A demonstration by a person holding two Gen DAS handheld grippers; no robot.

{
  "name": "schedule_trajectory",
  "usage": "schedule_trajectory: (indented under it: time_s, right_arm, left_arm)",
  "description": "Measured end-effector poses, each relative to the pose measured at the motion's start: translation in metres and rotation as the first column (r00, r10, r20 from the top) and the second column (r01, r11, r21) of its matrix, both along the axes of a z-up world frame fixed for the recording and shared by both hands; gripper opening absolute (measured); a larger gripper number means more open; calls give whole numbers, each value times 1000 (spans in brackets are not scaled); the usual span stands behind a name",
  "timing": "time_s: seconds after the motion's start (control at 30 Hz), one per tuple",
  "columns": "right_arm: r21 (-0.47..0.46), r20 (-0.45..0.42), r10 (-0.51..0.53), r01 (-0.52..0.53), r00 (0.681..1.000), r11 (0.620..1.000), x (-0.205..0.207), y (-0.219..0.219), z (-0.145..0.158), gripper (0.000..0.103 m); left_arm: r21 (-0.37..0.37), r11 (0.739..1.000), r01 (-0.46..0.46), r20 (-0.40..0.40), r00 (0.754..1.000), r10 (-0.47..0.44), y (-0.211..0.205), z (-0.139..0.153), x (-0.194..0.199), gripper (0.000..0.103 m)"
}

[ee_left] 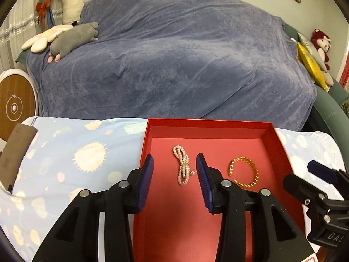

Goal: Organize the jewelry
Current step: 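Withdraw both open tools from the red box toward the remaining jewelry, then close the right tool on the gold chain with the watch pendant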

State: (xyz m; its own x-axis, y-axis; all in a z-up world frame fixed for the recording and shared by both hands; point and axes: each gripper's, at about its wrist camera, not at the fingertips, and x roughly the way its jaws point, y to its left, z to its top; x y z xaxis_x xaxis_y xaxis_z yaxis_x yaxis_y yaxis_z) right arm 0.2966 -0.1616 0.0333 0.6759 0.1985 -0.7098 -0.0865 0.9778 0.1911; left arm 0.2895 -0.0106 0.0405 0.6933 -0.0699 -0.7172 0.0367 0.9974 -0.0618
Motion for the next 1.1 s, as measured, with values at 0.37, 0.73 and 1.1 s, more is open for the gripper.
schedule_trajectory:
  time_s: [0.37, 0.73, 1.1]
  right_arm:
    - [-25, 6, 76, -76, 997, 997, -141, -12, -6, 84]
    - [-114, -48, 116, -121, 992, 986, -166, 10, -63, 76]
    - [-6, -66, 118, -118, 991, 993, -154, 19, -71, 55]
  left_arm:
    - [-17, 999, -41, 16, 999, 42, 34, 22, -130, 72]
    - [30, 999, -37, -16, 999, 37, 24, -33, -168, 72]
    - [-19, 998, -58, -69, 996, 56, 33, -48, -163, 72]
